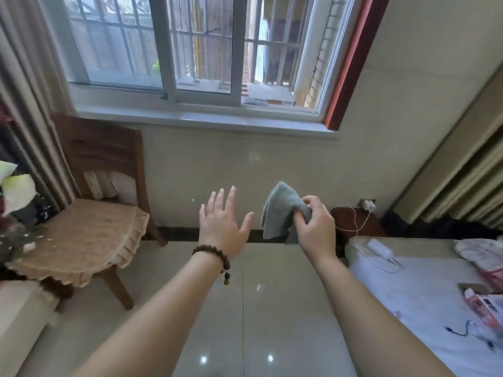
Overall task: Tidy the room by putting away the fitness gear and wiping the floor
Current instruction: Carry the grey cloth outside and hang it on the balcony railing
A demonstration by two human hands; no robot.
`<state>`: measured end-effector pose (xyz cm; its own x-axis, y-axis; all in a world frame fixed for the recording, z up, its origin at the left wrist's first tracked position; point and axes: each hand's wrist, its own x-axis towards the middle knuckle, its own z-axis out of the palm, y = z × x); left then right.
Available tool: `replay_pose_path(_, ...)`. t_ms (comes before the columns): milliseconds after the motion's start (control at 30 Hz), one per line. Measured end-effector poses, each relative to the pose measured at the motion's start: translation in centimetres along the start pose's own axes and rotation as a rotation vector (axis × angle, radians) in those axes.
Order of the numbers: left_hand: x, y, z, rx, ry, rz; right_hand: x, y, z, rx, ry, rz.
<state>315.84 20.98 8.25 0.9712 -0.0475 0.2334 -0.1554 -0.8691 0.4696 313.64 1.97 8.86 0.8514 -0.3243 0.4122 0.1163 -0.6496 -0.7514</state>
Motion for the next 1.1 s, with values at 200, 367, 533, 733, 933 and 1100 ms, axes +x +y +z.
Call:
replay_pose_path(200, 13.3, 1.1, 1.1, 0.01, -0.017, 0.084, 11.5, 0.6, 3.9, -0.027, 0.086, -0.002)
replay_pose_path(367, 22.0, 2.8, 3.4, -0.013, -0.052, 0.117, 19.2, 2.8, 5.5, -0.052, 0.104, -0.013)
replay_pose_path(533, 31.1, 4.6, 7.3, -0.023, -0.022, 0.137, 28.4, 6.7, 7.9, -0.061, 0.128, -0.011)
replay_pose_path(733, 43.4, 7.3, 11.5, -0.023, -0.006, 0.099, 42.2, 11.4, 10.5, -0.038, 0.123, -0.05)
replay_pose_path(933, 55.8, 11.3, 13.0, 0.002, 0.076, 0.104, 56.0, 13.1, 11.1, 0.013, 0.134, -0.107)
replay_pose_path(1100, 63.8, 12.9, 14.0, -0.001, 0.117, 0.109, 64.5, 14.2, 12.5, 0.033, 0.103, -0.14)
